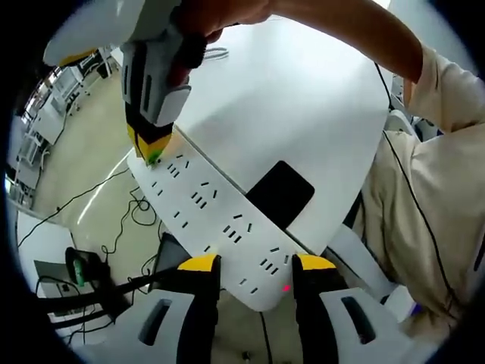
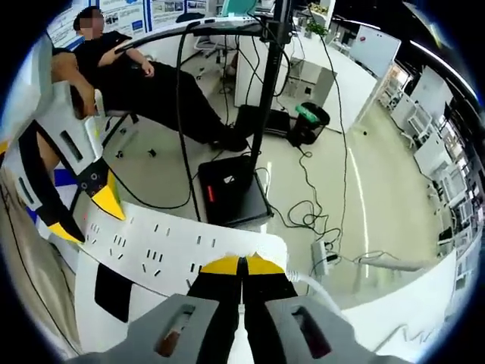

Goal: Pick up the power strip scattered on the table, fix it on the side mounting bracket of the table, and press the switch

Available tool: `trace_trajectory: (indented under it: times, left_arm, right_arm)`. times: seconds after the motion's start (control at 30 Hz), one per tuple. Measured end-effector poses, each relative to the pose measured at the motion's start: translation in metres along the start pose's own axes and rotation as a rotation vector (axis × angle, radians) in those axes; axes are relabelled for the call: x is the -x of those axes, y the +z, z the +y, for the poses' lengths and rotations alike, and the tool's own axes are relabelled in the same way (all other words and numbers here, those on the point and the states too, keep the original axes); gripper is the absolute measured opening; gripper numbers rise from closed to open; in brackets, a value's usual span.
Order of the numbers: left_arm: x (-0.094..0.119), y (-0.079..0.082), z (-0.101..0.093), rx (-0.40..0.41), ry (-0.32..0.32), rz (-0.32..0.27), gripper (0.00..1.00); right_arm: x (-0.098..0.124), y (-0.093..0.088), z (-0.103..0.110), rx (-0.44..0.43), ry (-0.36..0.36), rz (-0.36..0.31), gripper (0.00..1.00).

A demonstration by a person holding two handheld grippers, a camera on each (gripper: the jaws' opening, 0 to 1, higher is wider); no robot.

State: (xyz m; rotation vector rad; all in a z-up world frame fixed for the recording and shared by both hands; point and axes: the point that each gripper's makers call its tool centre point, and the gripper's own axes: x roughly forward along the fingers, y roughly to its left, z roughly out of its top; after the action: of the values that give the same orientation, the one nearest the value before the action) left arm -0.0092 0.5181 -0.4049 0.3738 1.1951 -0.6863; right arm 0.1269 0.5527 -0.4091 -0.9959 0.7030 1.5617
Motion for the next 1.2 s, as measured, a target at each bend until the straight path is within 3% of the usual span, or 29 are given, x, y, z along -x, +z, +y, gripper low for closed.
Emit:
trace_trajectory:
  times: [0.2, 0.3, 0.43, 0.57, 0.7, 0.77, 0.87, 1.07, 1.2]
  left_arm:
    - [0.0, 0.0, 0.0, 0.002, 0.001, 0.002, 0.42]
    - [-0.001, 0.0, 0.0, 0.002, -0.001, 0.001, 0.42]
    - [-0.001, 0.0, 0.0, 0.007, 0.0, 0.018, 0.42]
    - [-0.001, 0.0, 0.0, 0.008, -0.001, 0.02, 0.42]
    - [-0.001, 0.0, -0.001, 0.007, -0.001, 0.018, 0.42]
    - [-0.001, 0.0, -0.001, 0.007, 0.0, 0.019, 0.42]
    - [-0.001, 0.0, -0.001, 0.008, 0.001, 0.021, 0.42]
    - [0.0, 0.0, 0.0, 0.007, 0.0, 0.021, 0.42]
    - [0.0, -0.001, 0.0, 0.006, 0.001, 0.025, 0.42]
  right_arm:
    - [0.002, -0.002, -0.003, -0.031, 0.012, -0.015, 0.0]
    - [0.006, -0.012, -0.006, -0.029, -0.012, 0.014, 0.0]
    - [0.006, -0.011, -0.003, -0.018, -0.019, 0.014, 0.0]
    - [0.006, -0.011, -0.005, 0.013, -0.042, 0.021, 0.0]
    - [0.005, -0.008, -0.006, 0.149, -0.089, 0.029, 0.0]
    - [0.005, -0.009, -0.004, 0.154, -0.097, 0.028, 0.0]
    - [0.005, -0.006, -0.003, 0.256, -0.11, 0.03, 0.0]
    - [0.006, -0.007, 0.0, 0.293, -0.116, 0.005, 0.0]
    - [0.008, -0.006, -0.001, 0.264, -0.105, -0.047, 0.0]
